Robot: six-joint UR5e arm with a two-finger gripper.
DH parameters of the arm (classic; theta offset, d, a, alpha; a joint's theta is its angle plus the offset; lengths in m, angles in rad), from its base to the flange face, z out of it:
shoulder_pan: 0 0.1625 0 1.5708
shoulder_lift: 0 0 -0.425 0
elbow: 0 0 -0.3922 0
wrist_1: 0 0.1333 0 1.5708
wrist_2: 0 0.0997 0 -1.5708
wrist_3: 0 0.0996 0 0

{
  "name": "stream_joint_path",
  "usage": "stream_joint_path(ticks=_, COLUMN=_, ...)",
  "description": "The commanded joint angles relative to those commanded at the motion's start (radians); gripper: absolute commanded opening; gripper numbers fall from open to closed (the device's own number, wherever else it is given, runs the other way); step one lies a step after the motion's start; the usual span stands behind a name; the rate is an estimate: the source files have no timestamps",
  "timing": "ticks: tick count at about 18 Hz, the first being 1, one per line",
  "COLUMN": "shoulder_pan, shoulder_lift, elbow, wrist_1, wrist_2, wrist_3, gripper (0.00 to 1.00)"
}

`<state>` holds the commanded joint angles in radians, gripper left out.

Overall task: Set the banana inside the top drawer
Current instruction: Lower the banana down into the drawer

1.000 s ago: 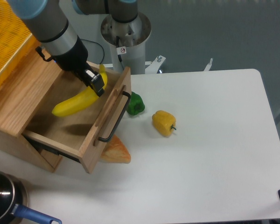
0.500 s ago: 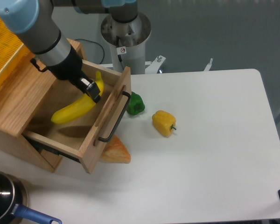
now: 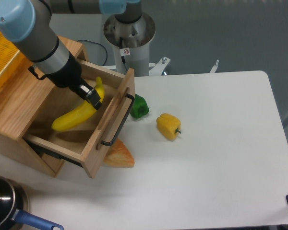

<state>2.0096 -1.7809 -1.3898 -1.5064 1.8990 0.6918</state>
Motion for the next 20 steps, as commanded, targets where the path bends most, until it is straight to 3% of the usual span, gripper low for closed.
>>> stream_joint_path(ticks=17, shoulder_pan=-0.005, shoulder_lift=-0.005, elbow=0.0, wrist_1=0.002, wrist_2=0.003, wrist_3=0.002, gripper=0.34)
stream_joint_path(ticks=20, shoulder_pan=-0.005, shoulder_lift=-0.008, elbow=0.0, wrist_1=0.026, wrist_2=0.005, wrist_3=0.002, gripper=0.38)
